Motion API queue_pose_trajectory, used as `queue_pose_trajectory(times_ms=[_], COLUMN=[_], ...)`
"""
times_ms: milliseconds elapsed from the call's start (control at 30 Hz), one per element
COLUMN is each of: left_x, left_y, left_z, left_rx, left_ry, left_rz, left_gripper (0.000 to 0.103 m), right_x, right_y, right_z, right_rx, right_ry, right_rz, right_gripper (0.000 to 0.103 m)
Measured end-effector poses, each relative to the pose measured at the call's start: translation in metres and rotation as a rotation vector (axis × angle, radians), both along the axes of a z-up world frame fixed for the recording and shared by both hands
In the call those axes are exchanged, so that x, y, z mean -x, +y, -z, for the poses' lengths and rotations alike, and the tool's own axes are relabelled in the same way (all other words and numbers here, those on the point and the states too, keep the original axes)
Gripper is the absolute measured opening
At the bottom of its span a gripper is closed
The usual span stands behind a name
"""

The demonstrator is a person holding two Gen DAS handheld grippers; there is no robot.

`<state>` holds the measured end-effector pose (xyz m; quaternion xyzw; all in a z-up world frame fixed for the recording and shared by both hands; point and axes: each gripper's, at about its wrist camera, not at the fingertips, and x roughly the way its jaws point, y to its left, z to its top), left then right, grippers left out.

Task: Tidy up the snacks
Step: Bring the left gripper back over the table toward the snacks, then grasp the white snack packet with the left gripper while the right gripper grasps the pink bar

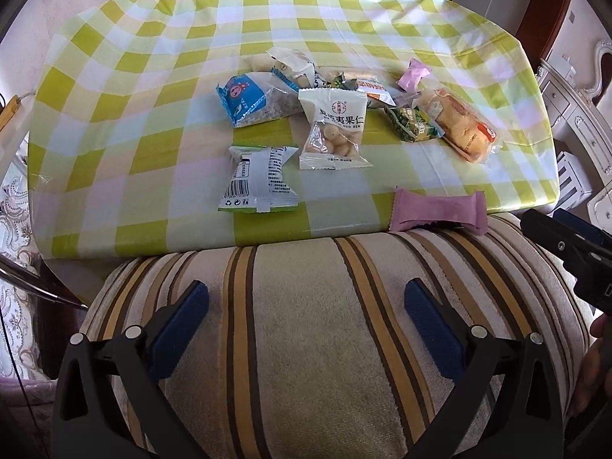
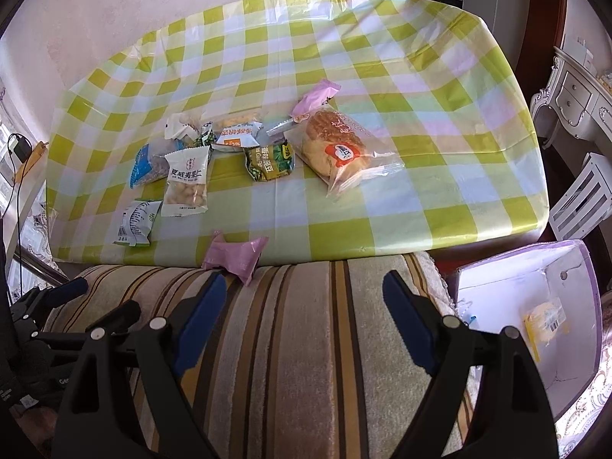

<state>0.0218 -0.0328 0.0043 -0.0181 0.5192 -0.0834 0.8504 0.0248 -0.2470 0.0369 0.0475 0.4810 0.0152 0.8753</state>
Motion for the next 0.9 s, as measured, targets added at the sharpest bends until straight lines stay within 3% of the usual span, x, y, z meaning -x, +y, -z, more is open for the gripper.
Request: queue_pose_trajectory(times_ms=[67,200,300,500,600,700,767,900], left_x=[-0.003,-0.009,-0.018,-0.051,-0.066,-0.081,-0.089,-0.096], left_y=[0.013,0.025,0.032,0.033,0.03,0.019,0.016,0.013], left_z=[-0.002,-0.01,-0.014,-0.01,-0.005,0.005,0.012,0.019], left_rx=[0.088,0.09,0.147,0.136,0.086,0.028,-0.013,-0.033], left_ry=[0.003,-0.025,-0.035,0.003,0.014,0.056,0.079,0.106], left_rz=[-0.024,-0.092,-0.106,-0.099,-0.094,-0.051,-0.049,-0.033], left_gripper=[0.099,0.099,0.099,0.098,0.097,0.089,0.072,0.065], right_x=[-0.005,-0.015,-0.025,-0.04,-0.046,-0.054,-0.062,-0.069], right_y=[0.007,0.022,0.031,0.058,0.07,0.075,0.076,0.079], right_z=[0.002,0.008,0.015,0.022,0.028,0.036,0.043,0.051], right_rx=[0.004,0.017,0.035,0.131,0.194,0.253,0.275,0.269], right_ry=[0.008,0.029,0.056,0.083,0.109,0.129,0.143,0.167], right_rz=[-0.023,-0.076,-0.115,-0.276,-0.359,-0.404,-0.422,-0.456], right_gripper=[0.084,0.084,0.084,0.084,0.084,0.084,0.084,0.084])
